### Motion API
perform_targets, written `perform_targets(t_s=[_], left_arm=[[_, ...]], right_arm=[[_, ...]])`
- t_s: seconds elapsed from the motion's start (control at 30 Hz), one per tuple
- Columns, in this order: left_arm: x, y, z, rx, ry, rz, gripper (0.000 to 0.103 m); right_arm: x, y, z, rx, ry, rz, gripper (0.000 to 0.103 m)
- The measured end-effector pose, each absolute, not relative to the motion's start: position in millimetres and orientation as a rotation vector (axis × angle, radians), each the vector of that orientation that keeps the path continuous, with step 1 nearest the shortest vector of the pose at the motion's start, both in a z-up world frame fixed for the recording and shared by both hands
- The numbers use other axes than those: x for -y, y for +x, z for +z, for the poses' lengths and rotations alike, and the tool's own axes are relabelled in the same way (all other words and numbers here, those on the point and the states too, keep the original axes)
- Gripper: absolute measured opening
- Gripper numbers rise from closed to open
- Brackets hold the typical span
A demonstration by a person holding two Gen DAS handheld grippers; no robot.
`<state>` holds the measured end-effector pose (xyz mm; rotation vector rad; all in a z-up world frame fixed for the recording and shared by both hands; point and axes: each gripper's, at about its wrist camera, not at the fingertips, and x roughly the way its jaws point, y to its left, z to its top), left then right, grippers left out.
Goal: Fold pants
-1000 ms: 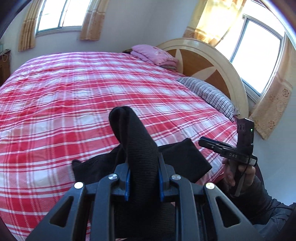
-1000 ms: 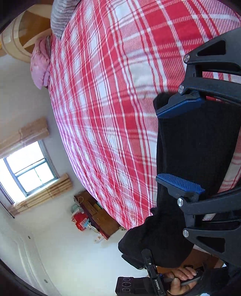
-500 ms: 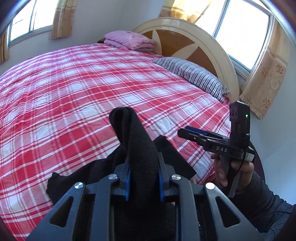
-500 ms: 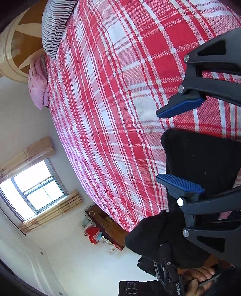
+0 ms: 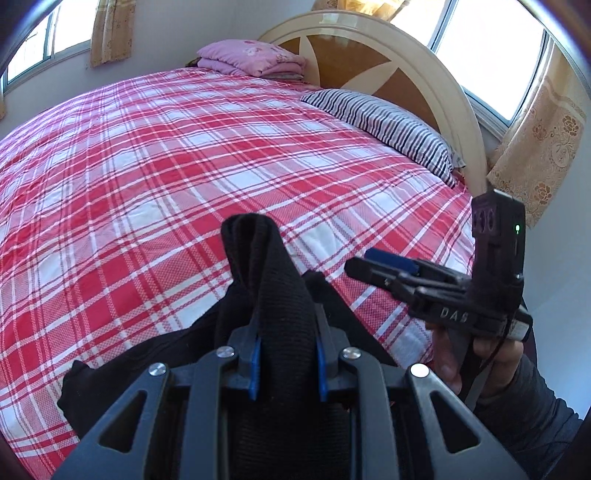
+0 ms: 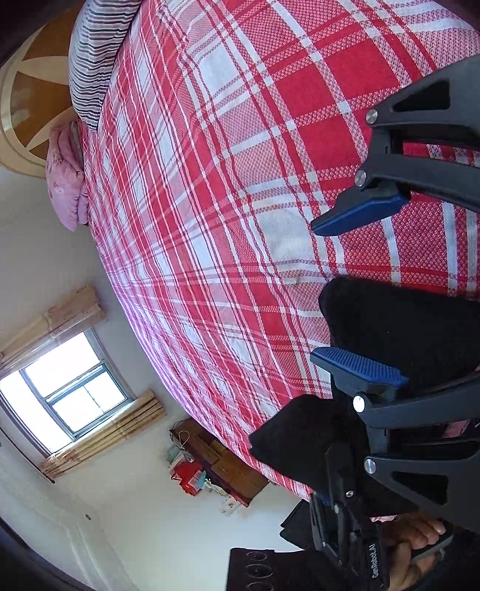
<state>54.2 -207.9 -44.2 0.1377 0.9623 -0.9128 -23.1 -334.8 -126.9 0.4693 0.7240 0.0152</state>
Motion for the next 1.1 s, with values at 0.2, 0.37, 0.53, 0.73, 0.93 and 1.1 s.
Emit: perform_targets(t_s=[0.2, 0.37, 0.53, 0.73, 0.93, 1.1], left_arm=[[219.9, 60.0, -59.6, -0.961, 0.107, -0.904, 0.052], [188.4, 48.7, -50.2, -0.871, 0.075, -0.905, 0.059], [125.6, 46.7, -55.4, -0.787, 0.093, -0.738, 0.071], [65.9, 65.8, -82.3, -0.795, 0.022, -0.565, 0.081], [62.5, 79.6, -118.0, -0.838, 0.067, -0.464, 0.093], [59.9, 90.6, -143.7, -0.892, 0.044, -0.446, 0.103]], right_arm=[[335.6, -22.8, -130.5, -0.731, 0.470, 0.009, 0.064], [336.2, -24.2, -124.5, -0.732, 0.486, 0.038, 0.064], [320.2, -26.4, -109.3, -0.769, 0.508, 0.174, 0.064], [280.9, -24.7, -126.0, -0.946, 0.401, 0.197, 0.061], [282.6, -45.8, -134.8, -0.960, 0.361, 0.166, 0.021], [287.4, -48.3, -146.8, -1.005, 0.336, 0.124, 0.021]])
